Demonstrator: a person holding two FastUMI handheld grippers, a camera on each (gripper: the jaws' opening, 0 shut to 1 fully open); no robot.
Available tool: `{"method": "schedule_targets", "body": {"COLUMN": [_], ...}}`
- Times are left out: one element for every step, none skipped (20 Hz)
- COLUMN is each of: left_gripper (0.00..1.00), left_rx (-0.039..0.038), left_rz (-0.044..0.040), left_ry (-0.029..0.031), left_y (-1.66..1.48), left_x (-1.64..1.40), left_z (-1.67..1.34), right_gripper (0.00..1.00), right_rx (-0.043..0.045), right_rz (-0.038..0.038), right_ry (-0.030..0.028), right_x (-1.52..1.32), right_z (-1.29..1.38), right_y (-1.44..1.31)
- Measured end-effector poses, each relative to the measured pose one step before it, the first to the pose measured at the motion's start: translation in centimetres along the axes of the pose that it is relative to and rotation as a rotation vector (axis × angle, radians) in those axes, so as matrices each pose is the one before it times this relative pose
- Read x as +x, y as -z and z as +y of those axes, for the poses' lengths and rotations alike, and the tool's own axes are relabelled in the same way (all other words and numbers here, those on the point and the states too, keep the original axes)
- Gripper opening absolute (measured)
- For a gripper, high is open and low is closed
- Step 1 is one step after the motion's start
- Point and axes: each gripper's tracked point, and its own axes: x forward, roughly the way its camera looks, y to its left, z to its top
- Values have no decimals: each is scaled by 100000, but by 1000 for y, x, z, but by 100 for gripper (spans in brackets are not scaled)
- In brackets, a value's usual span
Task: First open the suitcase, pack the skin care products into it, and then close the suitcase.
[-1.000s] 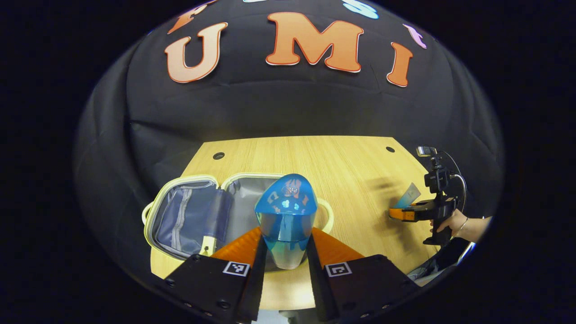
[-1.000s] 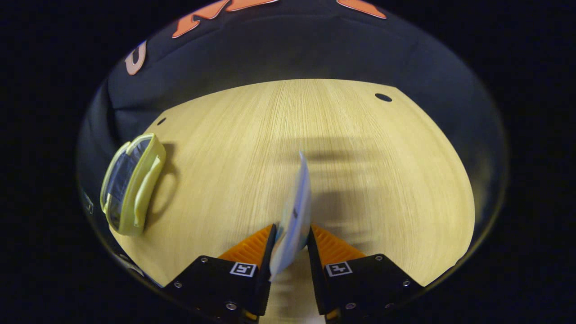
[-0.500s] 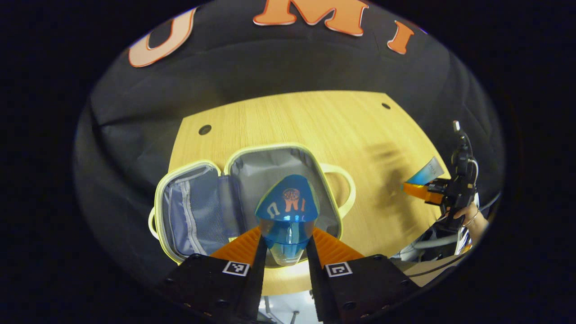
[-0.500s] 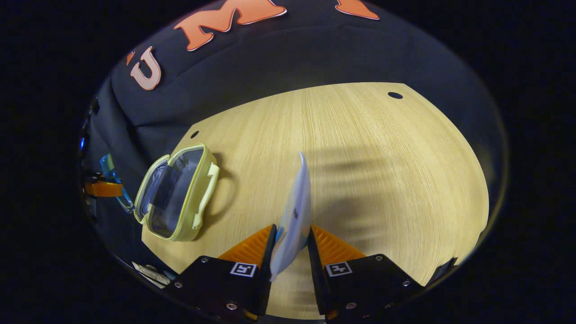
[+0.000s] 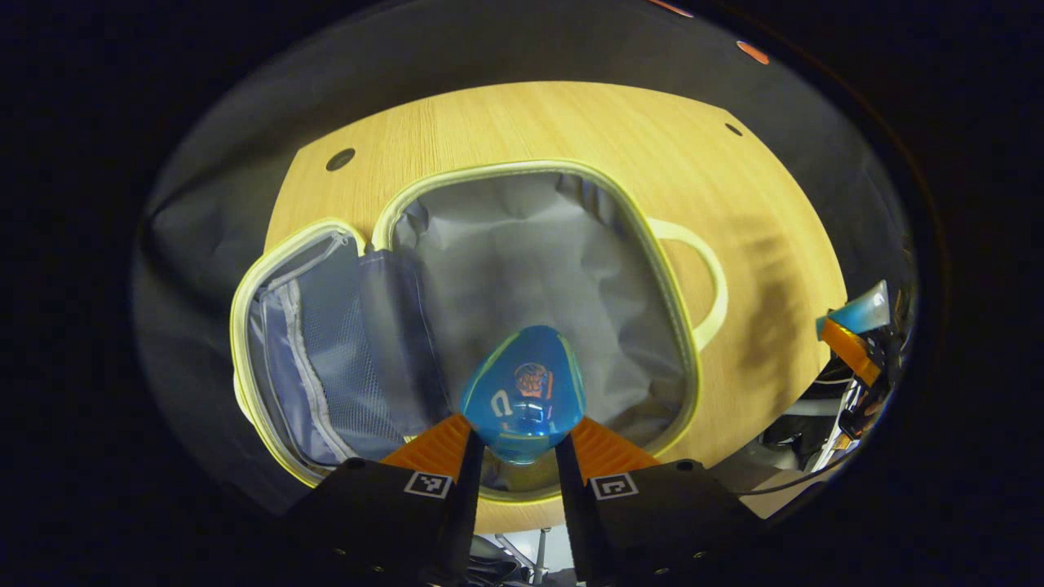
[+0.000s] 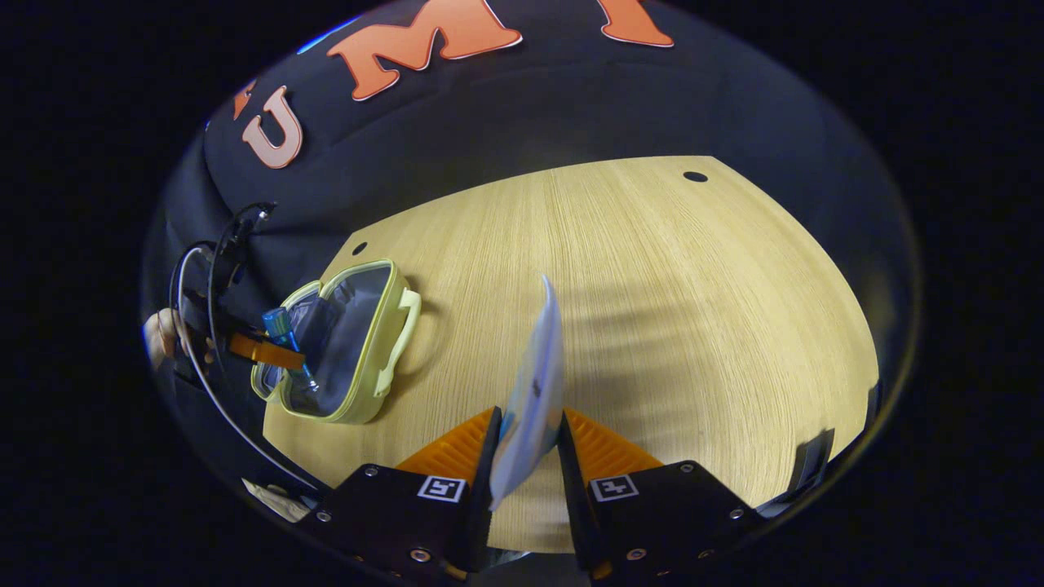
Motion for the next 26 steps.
{"method": "schedule_targets", "body": {"left_gripper": [47, 47, 47, 47, 47, 47, 49, 49, 49, 51, 67, 82, 98, 99, 98, 98, 98, 98, 98, 98, 98, 98, 98, 99, 100, 100], "left_rx": [-334, -522, -1403, -1759, -760, 564, 617, -408, -594, -153, -9, 184, 1903, 1879, 1627, 192, -1327, -2924, -3399, -2942, -2745, -2709, -2741, -2609, -2584, -2740], "left_rz": [1161, 739, 941, 1489, -1038, -141, -249, 224, -238, -1166, -1594, -1776, -2613, -3821, -4258, -4657, -4974, -4840, -4681, -4361, -4412, -3839, -3450, -2777, -2579, -2861], "left_ry": [-324, -4, -340, -119, -127, -155, -261, -112, -126, 1318, 557, 285, -428, -438, 597, 1477, 2163, 3544, 3303, 2898, 1915, 1182, 91, -352, -865, -1197], "left_y": [-211, -191, 61, -5, -382, -225, -335, -117, -271, -382, -69, -101, -263, -357, -350, -285, -183, -92, 59, 6, 229, 172, 204, 320, -16, 14], "left_x": [792, 711, 832, 397, 436, 259, 434, 121, 158, -19, -446, -555, -747, -1084, -1300, -1437, -1302, -1451, -1796, -1809, -1563, -1645, -1976, -1755, -1685, -1524], "left_z": [323, 253, 345, 195, 256, 65, 157, -152, -174, -447, -393, -510, -99, -116, -254, -391, -484, -350, -20, 132, 677, 876, 883, 1286, 1624, 1739], "right_gripper": [42, 42, 42, 42, 42, 42, 42, 42, 42, 41, 41, 41, 41, 41, 41, 42, 41, 42, 42, 41, 41, 42, 42, 41, 42, 41], "right_rx": [993, 752, 256, -159, -226, -62, -18, 278, 197, 183, -193, -608, -1458, -2453, -3001, -1954, -2399, -1577, -1214, -1237, -1578, -2273, -1134, -250, -1059, -2232], "right_rz": [487, 120, 83, 199, -145, 116, 294, -191, 62, -210, -568, -770, -675, -811, -1053, -616, -328, -287, 405, 934, 1318, 1819, 3644, 3515, 3621, 3795], "right_ry": [138, 368, 540, 619, 706, 395, 45, 60, -273, -420, -587, -1079, -1142, -861, -1231, -1387, -2519, -2932, -3420, -3495, -3305, -3046, -3967, -4992, -3854, -1416], "right_x": [-420, -370, -357, -322, -189, -192, -106, -154, -128, -65, -178, -263, -280, -293, -351, -180, -226, -4, -16, 119, 516, 833, 664, 866, 959, 927], "right_z": [-125, -177, -210, -186, -295, -33, 1, 33, 118, 130, 342, 403, 543, 505, 793, 739, 1286, 1359, 1570, 1619, 1780, 1908, 1921, 2280, 1817, 965], "right_y": [287, 258, 158, 113, 45, 49, 20, 0, -134, -99, -322, -461, -730, -845, -1108, -1087, -1285, -1351, -1123, -1073, -918, -698, -442, -432, -232, -223]}}
